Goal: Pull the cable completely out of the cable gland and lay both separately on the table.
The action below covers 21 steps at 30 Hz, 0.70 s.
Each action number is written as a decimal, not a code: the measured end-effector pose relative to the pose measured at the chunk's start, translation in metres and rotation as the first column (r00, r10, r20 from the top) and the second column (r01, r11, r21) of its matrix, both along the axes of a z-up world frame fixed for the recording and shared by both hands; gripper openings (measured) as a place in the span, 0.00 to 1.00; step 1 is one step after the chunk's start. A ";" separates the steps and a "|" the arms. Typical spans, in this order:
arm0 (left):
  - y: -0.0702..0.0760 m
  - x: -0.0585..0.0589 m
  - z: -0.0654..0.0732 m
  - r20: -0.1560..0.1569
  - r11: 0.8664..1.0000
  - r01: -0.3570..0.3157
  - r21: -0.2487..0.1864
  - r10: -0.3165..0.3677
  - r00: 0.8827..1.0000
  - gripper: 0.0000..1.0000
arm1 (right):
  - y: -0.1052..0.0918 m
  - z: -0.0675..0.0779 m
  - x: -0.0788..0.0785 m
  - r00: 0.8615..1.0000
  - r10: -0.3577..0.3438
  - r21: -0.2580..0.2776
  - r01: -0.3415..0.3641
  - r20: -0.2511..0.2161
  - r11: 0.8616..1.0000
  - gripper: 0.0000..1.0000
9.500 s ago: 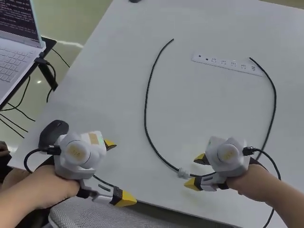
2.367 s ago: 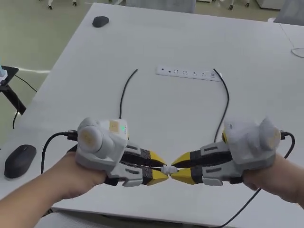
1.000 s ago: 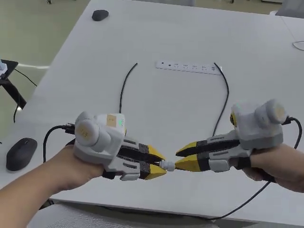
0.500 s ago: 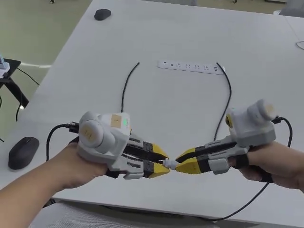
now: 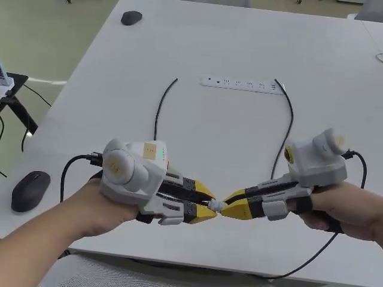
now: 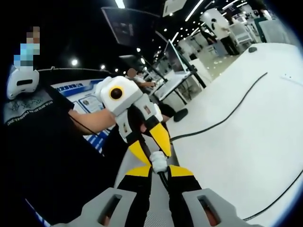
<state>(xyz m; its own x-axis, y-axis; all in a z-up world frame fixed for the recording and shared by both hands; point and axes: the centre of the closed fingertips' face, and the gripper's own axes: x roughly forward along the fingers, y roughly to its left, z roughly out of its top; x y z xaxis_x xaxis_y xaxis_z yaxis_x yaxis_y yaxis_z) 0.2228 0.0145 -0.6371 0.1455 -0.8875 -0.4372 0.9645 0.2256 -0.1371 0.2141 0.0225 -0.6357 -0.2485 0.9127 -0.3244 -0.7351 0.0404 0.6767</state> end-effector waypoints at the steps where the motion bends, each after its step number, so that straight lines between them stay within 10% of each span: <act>1: 0.000 0.000 0.000 -0.001 1.000 -0.001 0.000 0.001 1.000 0.14 | 0.000 0.000 0.000 0.999 0.007 0.004 -0.008 0.035 1.000 0.08; 12: 0.002 -0.001 -0.001 -0.050 1.000 -0.019 -0.005 0.019 0.999 0.15 | 0.001 -0.001 -0.001 0.973 0.031 -0.033 -0.024 0.229 0.999 0.07; 18: 0.003 -0.001 -0.002 -0.108 0.999 -0.047 -0.025 0.044 0.993 0.15 | 0.000 -0.004 0.001 0.921 0.051 -0.046 -0.037 0.386 0.998 0.07; 21: 0.002 -0.002 -0.001 -0.133 0.997 -0.059 -0.043 0.053 0.990 0.15 | -0.001 -0.003 0.001 0.865 0.080 -0.072 -0.051 0.495 0.996 0.07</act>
